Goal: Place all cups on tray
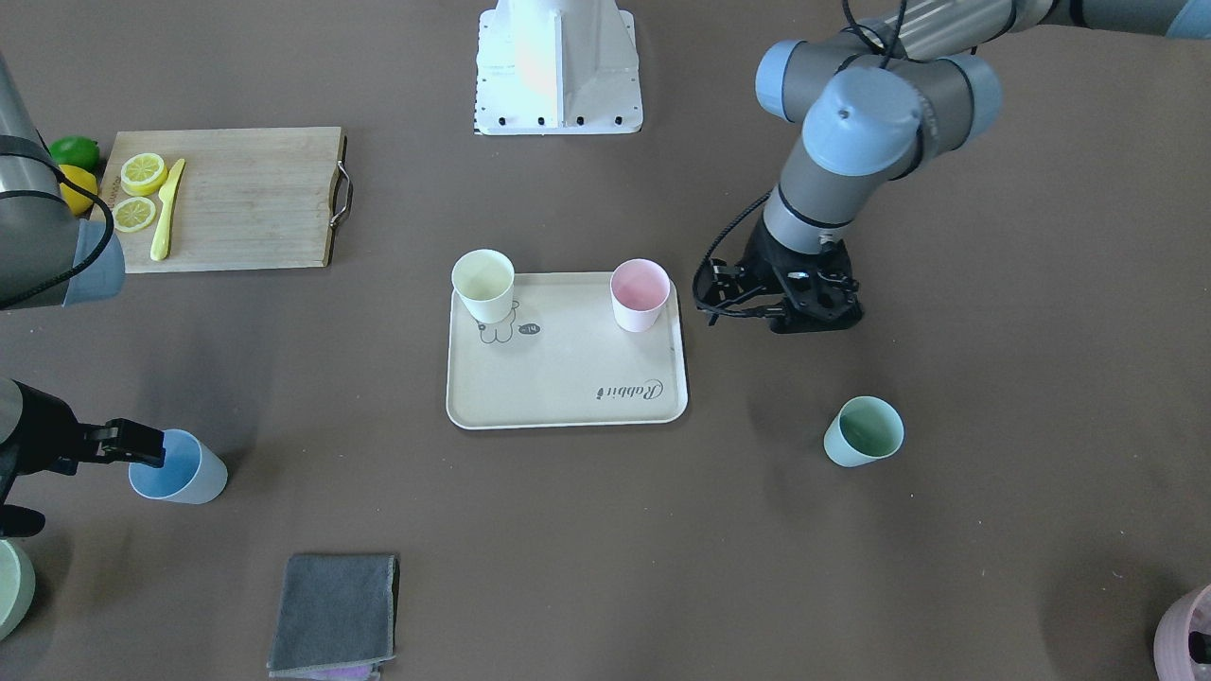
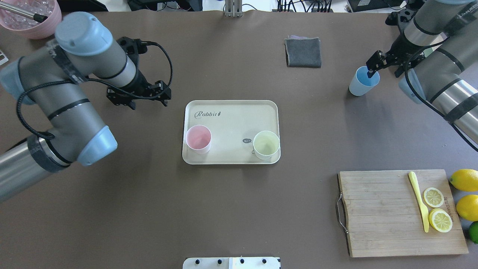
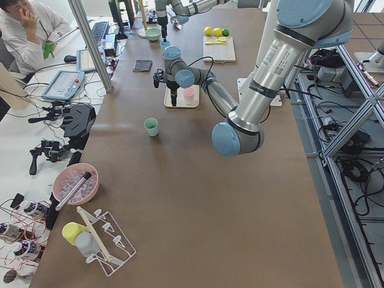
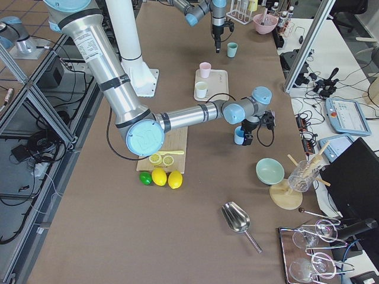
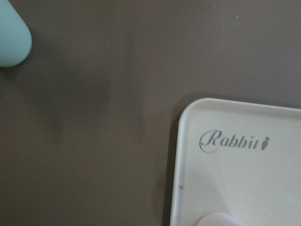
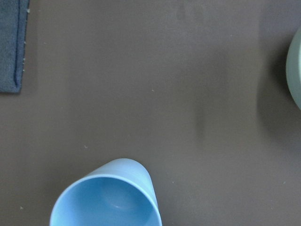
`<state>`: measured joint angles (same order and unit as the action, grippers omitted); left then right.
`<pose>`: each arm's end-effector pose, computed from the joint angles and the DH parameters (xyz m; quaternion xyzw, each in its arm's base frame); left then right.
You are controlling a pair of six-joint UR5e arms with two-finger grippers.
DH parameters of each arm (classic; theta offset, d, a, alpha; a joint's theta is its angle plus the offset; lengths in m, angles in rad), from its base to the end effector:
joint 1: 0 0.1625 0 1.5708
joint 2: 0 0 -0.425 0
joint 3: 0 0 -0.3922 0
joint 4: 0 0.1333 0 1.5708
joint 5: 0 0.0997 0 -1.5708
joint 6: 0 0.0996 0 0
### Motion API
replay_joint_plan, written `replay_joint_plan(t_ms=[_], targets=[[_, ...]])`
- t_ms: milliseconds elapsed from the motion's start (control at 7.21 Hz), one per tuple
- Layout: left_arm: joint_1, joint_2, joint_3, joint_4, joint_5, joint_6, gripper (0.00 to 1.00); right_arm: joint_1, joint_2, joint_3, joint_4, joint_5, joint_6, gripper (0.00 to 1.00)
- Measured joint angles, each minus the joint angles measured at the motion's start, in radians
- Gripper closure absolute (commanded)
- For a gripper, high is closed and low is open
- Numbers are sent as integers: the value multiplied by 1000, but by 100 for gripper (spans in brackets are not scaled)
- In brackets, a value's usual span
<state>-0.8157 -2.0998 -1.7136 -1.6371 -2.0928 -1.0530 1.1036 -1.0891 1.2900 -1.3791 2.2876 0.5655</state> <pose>0.3868 -0.5331 0.2821 0.0264 0.4227 -0.0417 0.9049 -0.2556 -0.6574 0.4921 -0.0110 -0.3894 -0.0232 0.9207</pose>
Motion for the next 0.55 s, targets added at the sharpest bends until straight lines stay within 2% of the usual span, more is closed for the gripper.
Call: replay_joint_plan(t_ms=[277,554], targets=[[-119,51,46,0,-29,213,3,-20,-4,-11,13,-1,22,100],[-173,50,151,-14,-36,311,3,-38,17,18,12,7,84,100]])
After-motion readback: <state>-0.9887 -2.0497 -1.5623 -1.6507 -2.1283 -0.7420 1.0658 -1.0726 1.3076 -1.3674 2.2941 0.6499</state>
